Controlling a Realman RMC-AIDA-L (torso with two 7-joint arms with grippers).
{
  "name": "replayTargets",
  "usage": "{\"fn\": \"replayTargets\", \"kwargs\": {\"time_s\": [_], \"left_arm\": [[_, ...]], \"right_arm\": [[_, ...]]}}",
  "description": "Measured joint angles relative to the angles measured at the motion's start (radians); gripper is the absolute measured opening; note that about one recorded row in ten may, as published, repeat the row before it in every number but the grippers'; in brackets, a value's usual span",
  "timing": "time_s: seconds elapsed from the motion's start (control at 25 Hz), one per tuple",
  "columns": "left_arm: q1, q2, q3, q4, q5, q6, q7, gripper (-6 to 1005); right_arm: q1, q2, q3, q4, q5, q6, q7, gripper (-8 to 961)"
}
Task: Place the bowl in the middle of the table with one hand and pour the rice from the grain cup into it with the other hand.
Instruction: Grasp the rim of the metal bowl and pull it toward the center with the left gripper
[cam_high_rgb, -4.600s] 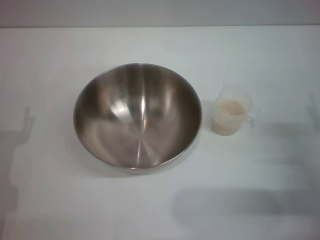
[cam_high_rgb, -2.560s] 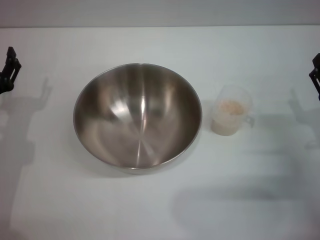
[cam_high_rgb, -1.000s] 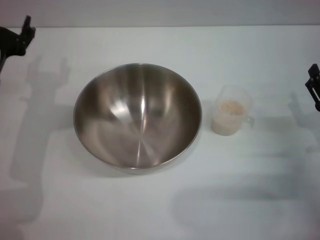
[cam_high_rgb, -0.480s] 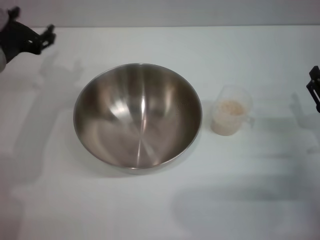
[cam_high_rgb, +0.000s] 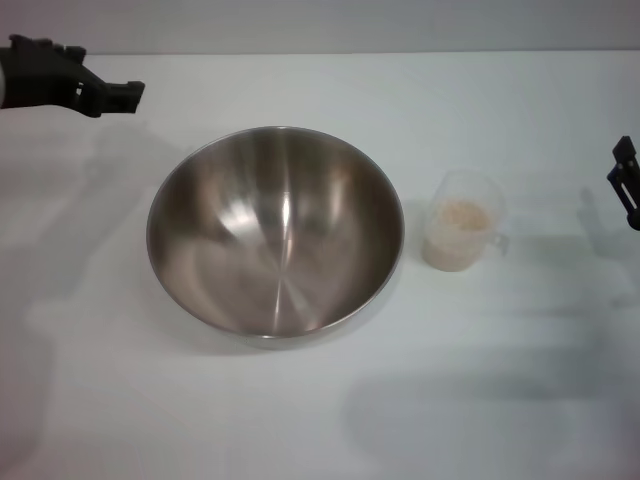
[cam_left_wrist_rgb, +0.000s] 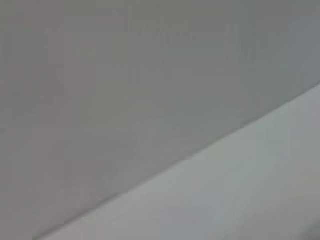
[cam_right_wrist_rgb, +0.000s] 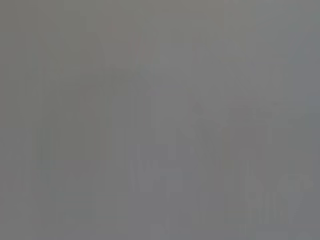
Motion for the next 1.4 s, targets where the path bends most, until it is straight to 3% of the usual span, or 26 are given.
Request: {"fn": "replayTargets", "kwargs": {"time_s": [0.52, 1.4], "left_arm": [[-0.017, -0.002, -0.022, -0.092, -0.008, -0.335, -0.005, 801], [-0.014, -0.007, 0.067, 0.043, -0.012, -0.223, -0.026, 798]], "right_arm": [[-0.009, 0.001, -0.001, -0.001, 0.000, 0.000, 0.000, 799], [-0.021, 0.000, -0.002, 0.000, 0.000, -0.001, 0.000, 800]]}}
